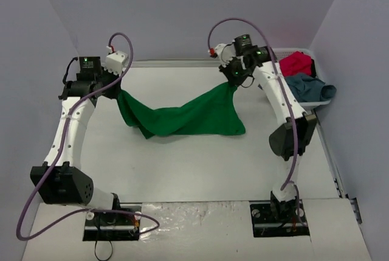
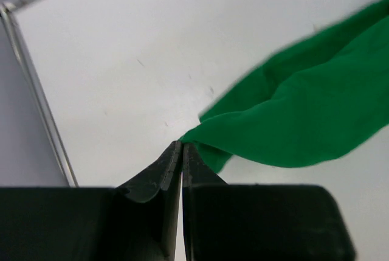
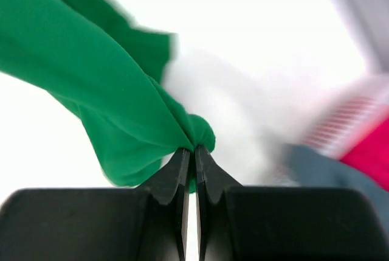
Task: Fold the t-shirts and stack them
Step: Flatten out the tshirt
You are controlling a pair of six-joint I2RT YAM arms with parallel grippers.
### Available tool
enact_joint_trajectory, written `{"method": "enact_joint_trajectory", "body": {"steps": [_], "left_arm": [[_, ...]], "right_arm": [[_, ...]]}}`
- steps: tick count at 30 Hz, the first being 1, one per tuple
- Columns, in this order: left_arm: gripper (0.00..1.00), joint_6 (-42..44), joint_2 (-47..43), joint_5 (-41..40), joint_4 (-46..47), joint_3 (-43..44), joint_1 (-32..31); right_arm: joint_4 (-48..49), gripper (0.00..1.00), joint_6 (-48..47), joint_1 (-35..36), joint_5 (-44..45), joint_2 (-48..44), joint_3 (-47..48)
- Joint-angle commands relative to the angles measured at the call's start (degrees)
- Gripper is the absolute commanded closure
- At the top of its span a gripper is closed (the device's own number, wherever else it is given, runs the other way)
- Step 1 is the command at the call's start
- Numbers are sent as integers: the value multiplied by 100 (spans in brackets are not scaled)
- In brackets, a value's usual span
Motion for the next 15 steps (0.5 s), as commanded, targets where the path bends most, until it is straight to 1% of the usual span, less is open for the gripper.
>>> {"method": "enact_joint_trajectory", "body": {"steps": [1, 2, 3, 4, 6, 7, 8, 9, 10, 11, 12, 13, 14, 15], "left_arm": [[98, -499, 645, -323, -267, 1519, 45], [97, -587, 830, -297, -346, 2202, 45], [98, -745, 849, -227, -460, 2470, 45], [98, -807, 849, -165, -513, 2681, 45], [98, -904, 648, 10, -636, 2946, 45], [98, -896, 351, 185, -637, 2886, 45], [98, -896, 348, 256, -628, 2764, 45], [98, -791, -43, 335, -576, 2336, 45], [98, -703, -282, 475, -549, 2053, 45], [98, -598, -754, 546, -549, 1781, 45], [98, -327, -977, 599, -636, 1221, 45], [97, -194, -1205, 730, -707, 946, 45], [98, 77, -1642, 801, -803, 673, 45], [98, 245, -1838, 872, -1039, 401, 45]], "right_arm": [[-2, 100, 205, -337, 614, -51, 954], [17, 100, 214, -381, 572, -104, 1059], [26, 100, 240, -442, 432, -148, 1225], [61, 100, 276, -608, -22, -262, 1227], [96, 100, 285, -697, -377, -718, 1122], [105, 100, 215, -697, -596, -1129, 852], [131, 100, 188, -697, -685, -1368, 632], [183, 100, 144, -697, -764, -1597, 368], [210, 100, 92, -697, -817, -2078, -252], [219, 100, 4, -697, -905, -2317, -589], [193, 100, -40, -689, -958, -2537, -958], [167, 100, -101, -663, -984, -3009, -1727], [149, 100, -224, -619, -1019, -3258, -2118], [79, 100, -312, -575, -994, -3478, -2513]]}}
